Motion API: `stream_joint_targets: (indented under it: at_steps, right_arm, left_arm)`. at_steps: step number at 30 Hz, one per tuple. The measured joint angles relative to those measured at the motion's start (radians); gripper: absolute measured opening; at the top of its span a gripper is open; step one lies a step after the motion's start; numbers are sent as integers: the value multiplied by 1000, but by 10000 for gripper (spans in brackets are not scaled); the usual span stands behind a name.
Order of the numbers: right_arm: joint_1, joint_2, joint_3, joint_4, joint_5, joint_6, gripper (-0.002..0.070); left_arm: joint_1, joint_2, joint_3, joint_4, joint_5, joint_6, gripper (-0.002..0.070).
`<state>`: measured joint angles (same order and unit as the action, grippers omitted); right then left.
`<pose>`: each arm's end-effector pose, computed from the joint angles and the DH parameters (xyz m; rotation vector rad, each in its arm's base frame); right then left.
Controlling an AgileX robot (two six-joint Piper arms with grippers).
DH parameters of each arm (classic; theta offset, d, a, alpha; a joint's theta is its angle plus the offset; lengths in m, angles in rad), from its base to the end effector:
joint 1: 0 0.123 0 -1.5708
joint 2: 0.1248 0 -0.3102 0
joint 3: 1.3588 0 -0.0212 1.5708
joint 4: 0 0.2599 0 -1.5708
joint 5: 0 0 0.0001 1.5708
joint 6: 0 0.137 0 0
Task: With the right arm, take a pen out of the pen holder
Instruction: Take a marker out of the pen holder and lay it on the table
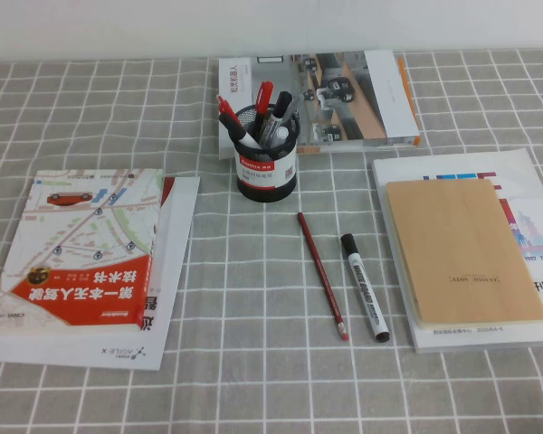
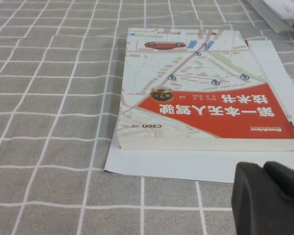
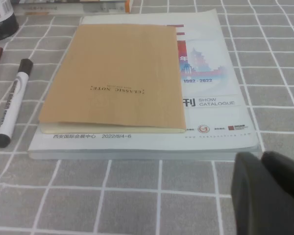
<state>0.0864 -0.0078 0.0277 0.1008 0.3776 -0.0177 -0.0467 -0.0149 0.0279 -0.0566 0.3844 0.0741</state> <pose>0.0795 0.0120 0.1562 -0.0353 1.8814 0.1464 0.0795 -0.0066 0.1556 0.0788 1.8789 -0.0372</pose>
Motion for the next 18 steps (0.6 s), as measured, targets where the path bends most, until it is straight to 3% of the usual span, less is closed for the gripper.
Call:
stream_joint_targets:
  at_steps: [9,18]
  right_arm:
    - [0,0,0,169,-81,0,-13]
    - [0,0,0,569,-193,0,-13]
  left_arm:
    - [0,0,0,0,0,0,-3]
    - [0,0,0,0,0,0,-3]
